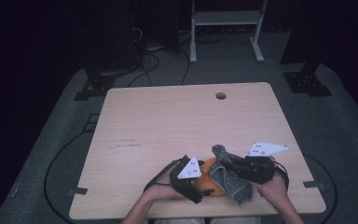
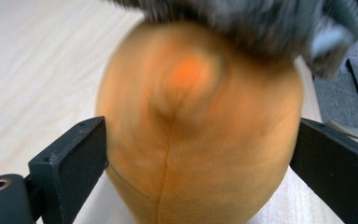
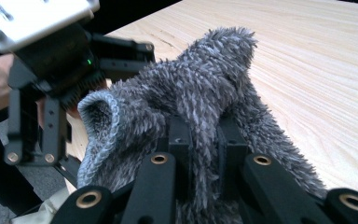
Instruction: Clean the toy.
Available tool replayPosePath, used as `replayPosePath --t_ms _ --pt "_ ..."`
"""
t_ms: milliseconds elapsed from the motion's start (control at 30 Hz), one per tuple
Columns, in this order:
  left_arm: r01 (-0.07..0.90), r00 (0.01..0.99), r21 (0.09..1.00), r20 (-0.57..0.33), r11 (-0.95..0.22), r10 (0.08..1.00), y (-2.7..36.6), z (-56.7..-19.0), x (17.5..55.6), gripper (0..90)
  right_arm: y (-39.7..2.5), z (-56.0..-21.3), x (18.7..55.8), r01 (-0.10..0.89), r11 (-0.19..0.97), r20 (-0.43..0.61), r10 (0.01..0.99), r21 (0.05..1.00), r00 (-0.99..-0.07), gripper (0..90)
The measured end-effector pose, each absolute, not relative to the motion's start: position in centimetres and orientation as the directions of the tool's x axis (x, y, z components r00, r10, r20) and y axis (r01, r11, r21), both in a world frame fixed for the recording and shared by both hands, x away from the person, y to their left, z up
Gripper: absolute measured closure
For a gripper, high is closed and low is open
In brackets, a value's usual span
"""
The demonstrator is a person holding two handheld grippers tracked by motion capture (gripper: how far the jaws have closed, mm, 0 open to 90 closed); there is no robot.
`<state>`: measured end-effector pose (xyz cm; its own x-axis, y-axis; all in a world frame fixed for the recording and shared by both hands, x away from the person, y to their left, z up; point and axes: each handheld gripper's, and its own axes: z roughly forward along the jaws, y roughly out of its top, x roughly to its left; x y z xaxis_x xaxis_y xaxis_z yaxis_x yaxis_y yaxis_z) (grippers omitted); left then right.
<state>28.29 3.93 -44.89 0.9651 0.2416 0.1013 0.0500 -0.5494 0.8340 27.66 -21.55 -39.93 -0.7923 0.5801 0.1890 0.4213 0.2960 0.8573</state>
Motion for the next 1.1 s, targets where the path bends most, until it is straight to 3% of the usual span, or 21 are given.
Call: replayPosePath --t_ms 300,433,700,967,1100 --pt "0.055 0.956 0.874 0.093 -0.482 0.278 4.1 -44.6 28.3 25.4 -25.8 -41.7 29.1 0.515 0.222 0.238 0.692 0.828 -0.681 78.9" --pt "0.056 0.944 0.896 0.096 -0.44 0.317 4.0 -43.6 28.1 30.1 -25.8 -39.6 28.4 0.458 0.193 0.218 0.68 0.868 -0.7 78.9" --pt "0.026 0.937 0.914 0.119 -0.405 0.329 4.2 -41.5 27.6 33.4 -22.2 -36.2 26.2 0.33 0.229 0.141 0.585 0.916 -0.799 78.9" --pt "0.054 0.935 0.918 0.092 -0.393 0.343 5.3 -41.0 28.2 33.7 -23.1 -40.1 27.9 0.453 0.215 0.225 0.641 0.865 -0.733 78.9" --pt "0.042 0.933 0.92 0.103 -0.389 0.344 5.7 -40.4 28.1 33.9 -23.1 -39.2 27.7 0.429 0.198 0.219 0.633 0.881 -0.742 79.0"
